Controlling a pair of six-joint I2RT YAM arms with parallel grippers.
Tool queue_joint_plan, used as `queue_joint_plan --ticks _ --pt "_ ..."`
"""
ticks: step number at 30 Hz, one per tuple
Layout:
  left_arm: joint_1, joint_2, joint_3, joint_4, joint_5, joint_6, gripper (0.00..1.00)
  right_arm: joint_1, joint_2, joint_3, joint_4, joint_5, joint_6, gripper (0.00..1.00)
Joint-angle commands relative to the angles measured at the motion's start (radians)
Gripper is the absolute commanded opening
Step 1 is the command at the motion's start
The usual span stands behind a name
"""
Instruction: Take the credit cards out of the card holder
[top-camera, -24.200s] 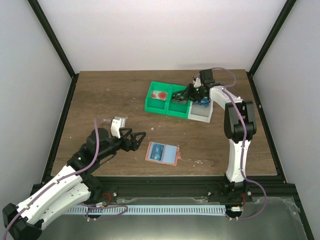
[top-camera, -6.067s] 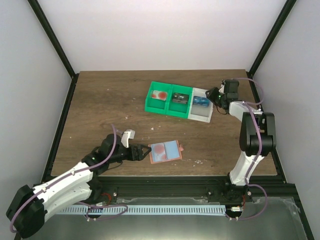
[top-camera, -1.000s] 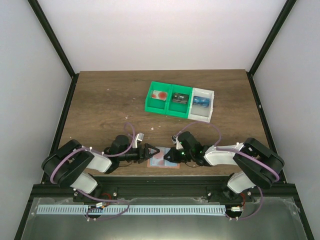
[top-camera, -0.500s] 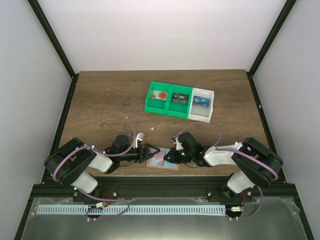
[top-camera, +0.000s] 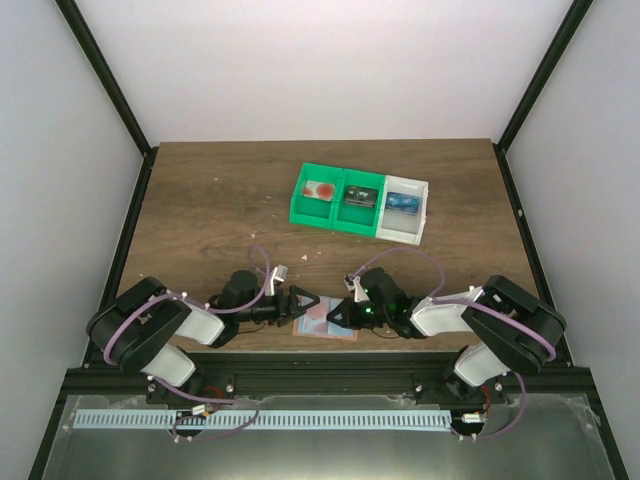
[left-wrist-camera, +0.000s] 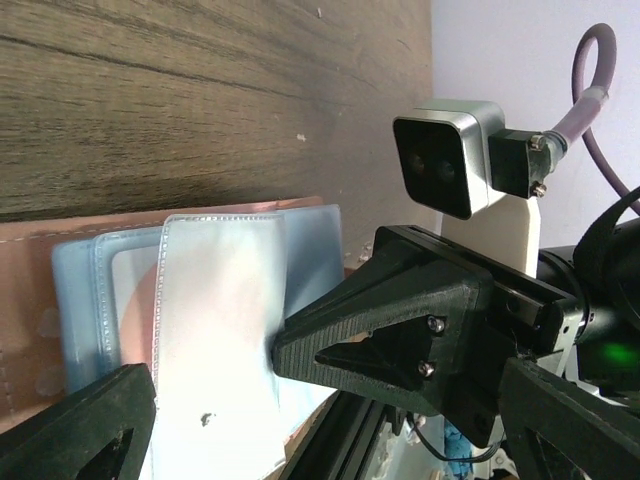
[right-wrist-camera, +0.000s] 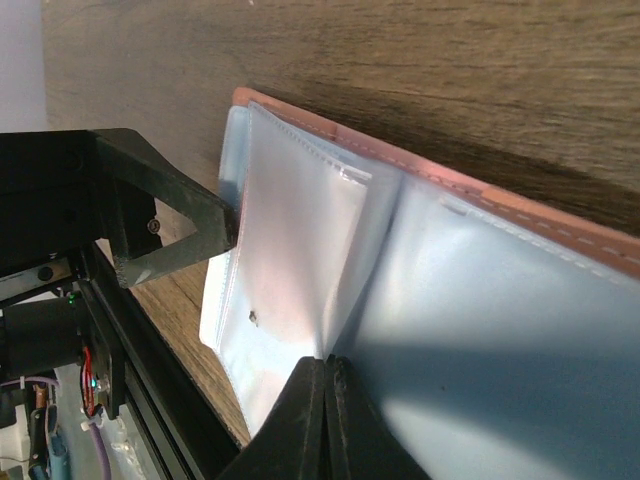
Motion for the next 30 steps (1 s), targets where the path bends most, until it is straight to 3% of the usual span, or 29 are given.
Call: queue_joint_plan --ticks 1,11,30 --pt "-0.006 -0.030 -0.008 -0.051 -0.035 0.035 0.96 0.009 -0.021 -0.013 0.067 -0.016 0.002 0.01" --pt "-0.006 -0.039 0.011 -0.078 -0.039 0.056 0.96 0.009 0.011 -0.016 0.132 -0.056 -0.005 0.00" --pt "-0.014 -0.045 0.004 0.023 0.028 -0.008 0.96 0.009 0.033 -0.003 0.137 -0.062 -0.020 0.01"
